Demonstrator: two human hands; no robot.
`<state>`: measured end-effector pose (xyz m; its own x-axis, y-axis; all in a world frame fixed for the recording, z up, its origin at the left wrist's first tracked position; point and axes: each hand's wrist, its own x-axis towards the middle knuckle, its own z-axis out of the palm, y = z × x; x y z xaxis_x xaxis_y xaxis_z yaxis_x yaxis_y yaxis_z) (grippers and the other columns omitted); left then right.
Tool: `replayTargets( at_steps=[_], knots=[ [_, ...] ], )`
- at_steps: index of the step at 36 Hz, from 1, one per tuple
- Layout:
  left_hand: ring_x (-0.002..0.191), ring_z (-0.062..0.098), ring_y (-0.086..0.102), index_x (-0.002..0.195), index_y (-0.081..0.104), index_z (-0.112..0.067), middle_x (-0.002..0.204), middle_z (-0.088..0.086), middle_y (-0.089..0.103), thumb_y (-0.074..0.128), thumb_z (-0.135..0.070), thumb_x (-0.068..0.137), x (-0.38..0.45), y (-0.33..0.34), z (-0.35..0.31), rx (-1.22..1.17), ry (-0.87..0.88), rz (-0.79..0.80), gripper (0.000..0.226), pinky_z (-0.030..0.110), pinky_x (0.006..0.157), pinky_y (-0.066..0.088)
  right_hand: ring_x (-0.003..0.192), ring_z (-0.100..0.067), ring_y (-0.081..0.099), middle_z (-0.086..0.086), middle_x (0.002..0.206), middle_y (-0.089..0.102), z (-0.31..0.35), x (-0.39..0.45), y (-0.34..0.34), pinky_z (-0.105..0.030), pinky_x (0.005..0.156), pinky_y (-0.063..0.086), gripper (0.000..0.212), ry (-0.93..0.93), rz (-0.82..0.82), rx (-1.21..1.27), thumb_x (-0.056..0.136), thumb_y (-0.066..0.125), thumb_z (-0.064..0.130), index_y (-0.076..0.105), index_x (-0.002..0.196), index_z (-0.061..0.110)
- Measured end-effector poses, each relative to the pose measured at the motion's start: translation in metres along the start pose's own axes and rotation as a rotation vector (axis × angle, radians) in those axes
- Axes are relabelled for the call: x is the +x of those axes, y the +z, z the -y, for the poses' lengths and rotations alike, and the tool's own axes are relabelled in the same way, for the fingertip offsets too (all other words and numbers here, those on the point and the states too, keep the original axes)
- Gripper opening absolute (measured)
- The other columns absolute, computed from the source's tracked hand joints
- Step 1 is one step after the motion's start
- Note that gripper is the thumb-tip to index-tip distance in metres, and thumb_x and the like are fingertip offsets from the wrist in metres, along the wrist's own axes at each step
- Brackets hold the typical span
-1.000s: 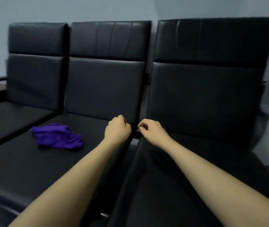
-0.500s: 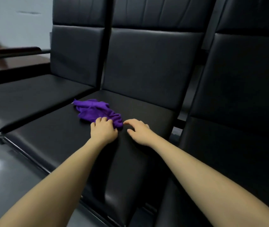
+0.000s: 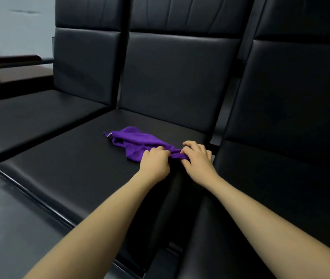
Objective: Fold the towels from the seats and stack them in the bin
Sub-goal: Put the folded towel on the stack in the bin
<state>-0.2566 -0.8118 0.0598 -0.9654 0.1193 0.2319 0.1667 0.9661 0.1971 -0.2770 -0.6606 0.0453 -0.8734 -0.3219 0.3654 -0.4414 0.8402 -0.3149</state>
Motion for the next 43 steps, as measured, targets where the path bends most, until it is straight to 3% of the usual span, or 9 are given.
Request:
replayTargets(
  at_steps=[6, 9, 13, 19, 26, 30, 37, 39, 43],
  knots=[
    [0.113, 0.028, 0.043, 0.115, 0.055, -0.013, 0.12, 0.006, 0.055, 0.045, -0.035, 0.095, 0.0, -0.011, -0.026, 0.016, -0.092, -0.124, 0.031, 0.036, 0.09, 0.031, 0.083, -0.031, 0.056, 0.005, 0.075, 0.056, -0.004, -0.01, -0.032, -0.038, 0.075, 0.045, 0.015, 0.199, -0.111, 0.313, 0.091, 0.045, 0.012, 0.048, 0.088, 0.027],
    [0.104, 0.029, 0.051, 0.099, 0.05, -0.014, 0.102, 0.005, 0.061, 0.045, -0.037, 0.096, 0.004, -0.027, -0.051, -0.124, -0.034, -0.158, 0.023, 0.037, 0.088, 0.03, 0.08, -0.025, 0.06, -0.002, 0.081, 0.061, -0.011, -0.015, -0.061, -0.038, 0.071, 0.051, 0.017, 0.294, -0.209, 0.401, 0.091, 0.042, 0.009, 0.05, 0.089, 0.024],
    [0.083, 0.03, 0.057, 0.086, 0.04, -0.016, 0.068, -0.003, 0.052, 0.046, -0.035, 0.097, 0.01, -0.045, -0.091, -0.298, 0.059, -0.192, 0.023, 0.034, 0.089, 0.028, 0.072, -0.006, 0.055, 0.003, 0.084, 0.058, -0.026, -0.024, -0.103, -0.011, 0.055, 0.041, 0.014, 0.347, -0.33, 0.513, 0.097, 0.041, 0.006, 0.052, 0.097, 0.015],
    [0.082, 0.029, 0.059, 0.091, 0.048, -0.011, 0.086, 0.006, 0.063, 0.047, -0.041, 0.096, 0.015, -0.066, -0.155, -0.267, 0.196, -0.299, 0.031, 0.032, 0.066, 0.033, 0.086, -0.013, 0.057, -0.001, 0.095, 0.059, -0.062, -0.043, -0.158, -0.023, 0.068, 0.043, 0.022, 0.539, -0.545, 0.647, 0.094, 0.041, -0.001, 0.057, 0.1, 0.013],
    [0.08, 0.027, 0.056, 0.085, 0.043, -0.014, 0.086, 0.004, 0.056, 0.041, -0.031, 0.094, 0.014, -0.072, -0.226, -0.197, 0.256, -0.363, 0.019, 0.032, 0.07, 0.032, 0.079, -0.007, 0.055, 0.004, 0.09, 0.057, -0.105, -0.097, -0.211, -0.017, 0.06, 0.04, 0.014, 0.548, -0.547, 0.426, 0.099, 0.042, 0.011, 0.054, 0.098, 0.017],
    [0.088, 0.033, 0.056, 0.095, 0.052, -0.008, 0.098, 0.011, 0.06, 0.038, -0.023, 0.095, 0.014, -0.071, -0.254, -0.052, 0.285, -0.413, 0.02, 0.034, 0.07, 0.027, 0.078, -0.012, 0.051, 0.004, 0.095, 0.055, -0.124, -0.123, -0.234, -0.028, 0.06, 0.035, 0.011, 0.533, -0.463, 0.071, 0.099, 0.041, 0.017, 0.053, 0.1, 0.018],
    [0.057, 0.027, 0.054, 0.066, 0.056, -0.01, 0.064, 0.007, 0.059, 0.067, -0.013, 0.069, 0.014, -0.064, -0.272, 0.195, 0.395, -0.442, 0.012, 0.03, 0.057, 0.032, 0.095, -0.027, 0.058, -0.006, 0.114, 0.056, -0.154, -0.159, -0.249, -0.032, 0.07, 0.041, 0.027, 0.59, -0.379, -0.262, 0.094, 0.04, 0.006, 0.058, 0.114, 0.01],
    [0.076, 0.026, 0.056, 0.084, 0.057, -0.01, 0.083, 0.006, 0.06, 0.054, -0.011, 0.083, 0.011, -0.066, -0.274, 0.255, 0.399, -0.386, 0.003, 0.031, 0.068, 0.034, 0.096, -0.027, 0.058, -0.008, 0.114, 0.056, -0.159, -0.165, -0.254, -0.033, 0.073, 0.043, 0.026, 0.629, -0.382, -0.304, 0.094, 0.041, 0.005, 0.058, 0.114, 0.009],
    [0.103, 0.026, 0.049, 0.107, 0.048, -0.009, 0.11, 0.007, 0.054, 0.036, -0.004, 0.091, 0.015, -0.069, -0.269, 0.306, 0.325, -0.36, 0.02, 0.031, 0.085, 0.034, 0.094, -0.026, 0.058, -0.008, 0.11, 0.058, -0.167, -0.171, -0.26, -0.032, 0.071, 0.041, 0.022, 0.691, -0.367, -0.373, 0.094, 0.042, 0.008, 0.058, 0.109, 0.008]
  ],
)
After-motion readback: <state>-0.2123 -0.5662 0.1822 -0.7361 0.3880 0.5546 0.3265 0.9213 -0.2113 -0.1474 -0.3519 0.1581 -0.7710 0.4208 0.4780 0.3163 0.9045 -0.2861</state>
